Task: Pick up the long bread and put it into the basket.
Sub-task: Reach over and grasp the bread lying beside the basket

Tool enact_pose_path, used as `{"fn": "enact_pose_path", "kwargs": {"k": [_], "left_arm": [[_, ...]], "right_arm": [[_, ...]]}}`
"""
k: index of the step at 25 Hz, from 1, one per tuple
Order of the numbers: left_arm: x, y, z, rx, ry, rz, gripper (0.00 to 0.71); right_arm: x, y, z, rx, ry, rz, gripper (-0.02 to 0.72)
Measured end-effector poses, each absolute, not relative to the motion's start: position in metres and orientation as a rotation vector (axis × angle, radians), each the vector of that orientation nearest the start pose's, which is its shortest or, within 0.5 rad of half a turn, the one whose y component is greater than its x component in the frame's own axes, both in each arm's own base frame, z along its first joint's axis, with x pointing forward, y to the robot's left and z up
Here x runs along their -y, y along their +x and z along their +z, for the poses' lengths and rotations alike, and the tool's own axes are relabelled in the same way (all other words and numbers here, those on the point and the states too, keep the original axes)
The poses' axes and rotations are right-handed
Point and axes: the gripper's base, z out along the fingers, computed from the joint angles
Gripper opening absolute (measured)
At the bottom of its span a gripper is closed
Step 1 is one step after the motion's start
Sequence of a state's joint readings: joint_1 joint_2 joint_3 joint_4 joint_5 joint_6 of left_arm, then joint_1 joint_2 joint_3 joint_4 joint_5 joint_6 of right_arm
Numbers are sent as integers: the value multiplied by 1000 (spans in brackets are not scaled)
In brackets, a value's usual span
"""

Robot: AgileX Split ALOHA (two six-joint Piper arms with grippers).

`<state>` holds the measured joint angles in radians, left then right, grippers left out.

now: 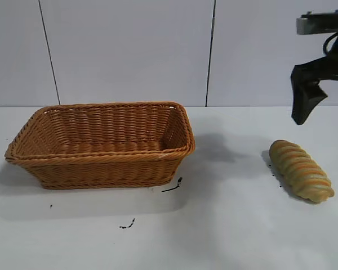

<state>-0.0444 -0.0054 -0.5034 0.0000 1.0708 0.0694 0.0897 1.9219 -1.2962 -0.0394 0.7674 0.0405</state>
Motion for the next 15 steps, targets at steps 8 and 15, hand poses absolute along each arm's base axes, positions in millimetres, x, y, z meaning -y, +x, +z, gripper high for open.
{"fn": "enact_pose_path", "kwargs": {"k": [8,15], "left_arm": [[0,-7,277,-2042,116,16,696],[0,-7,277,-2042,116,16,696]], "right_arm": [[-33,388,129,-2977,-88,-19,693],[-33,391,125,-2960,-80,-15,693]]}}
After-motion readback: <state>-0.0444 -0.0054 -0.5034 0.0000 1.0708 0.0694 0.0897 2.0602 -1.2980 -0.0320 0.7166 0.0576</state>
